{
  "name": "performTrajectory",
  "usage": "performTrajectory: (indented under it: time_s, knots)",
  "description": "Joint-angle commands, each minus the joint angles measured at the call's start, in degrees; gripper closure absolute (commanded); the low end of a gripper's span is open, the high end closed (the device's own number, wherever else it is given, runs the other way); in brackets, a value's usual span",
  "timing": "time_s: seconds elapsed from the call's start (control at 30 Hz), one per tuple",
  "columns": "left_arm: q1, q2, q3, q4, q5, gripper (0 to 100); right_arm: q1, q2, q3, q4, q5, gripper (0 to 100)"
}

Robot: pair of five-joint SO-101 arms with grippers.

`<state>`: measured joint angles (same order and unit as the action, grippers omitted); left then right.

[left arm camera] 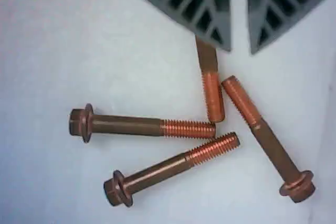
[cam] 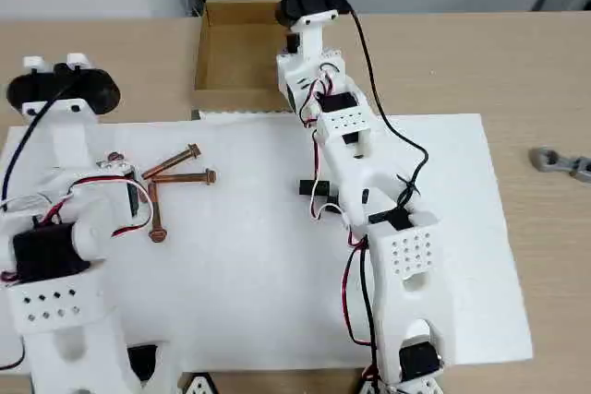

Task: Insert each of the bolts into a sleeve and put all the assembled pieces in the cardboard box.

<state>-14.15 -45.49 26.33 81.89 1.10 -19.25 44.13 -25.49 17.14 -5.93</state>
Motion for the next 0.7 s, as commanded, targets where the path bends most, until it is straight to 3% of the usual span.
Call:
performTrajectory:
  time_s: [0.0, 0.1, 0.37, 0.5, 0.67]
  knots:
    - [0.00, -0.70, -0.04, -0.18, 0.26, 99, 0.75, -1.36, -4.48, 1.80, -0.62, 89.8]
    - [0.00, -0.70, 1.10, -0.18, 0.18, 99, 0.66, -1.54, -4.48, 4.70, -0.70, 85.3]
    - [-0.35, -0.09, 1.98, -1.58, 0.26, 99, 0.92, -4.97, -4.75, 10.07, -2.90, 85.1]
    - [-0.44, 0.00, 1.89, -2.37, 1.67, 93, 0.92, -10.42, -4.75, 14.64, -5.54, 85.1]
    - [-5.80, 2.64, 1.36, -5.54, 4.57, 91, 0.92, -19.03, -4.66, 25.27, -5.98, 87.0]
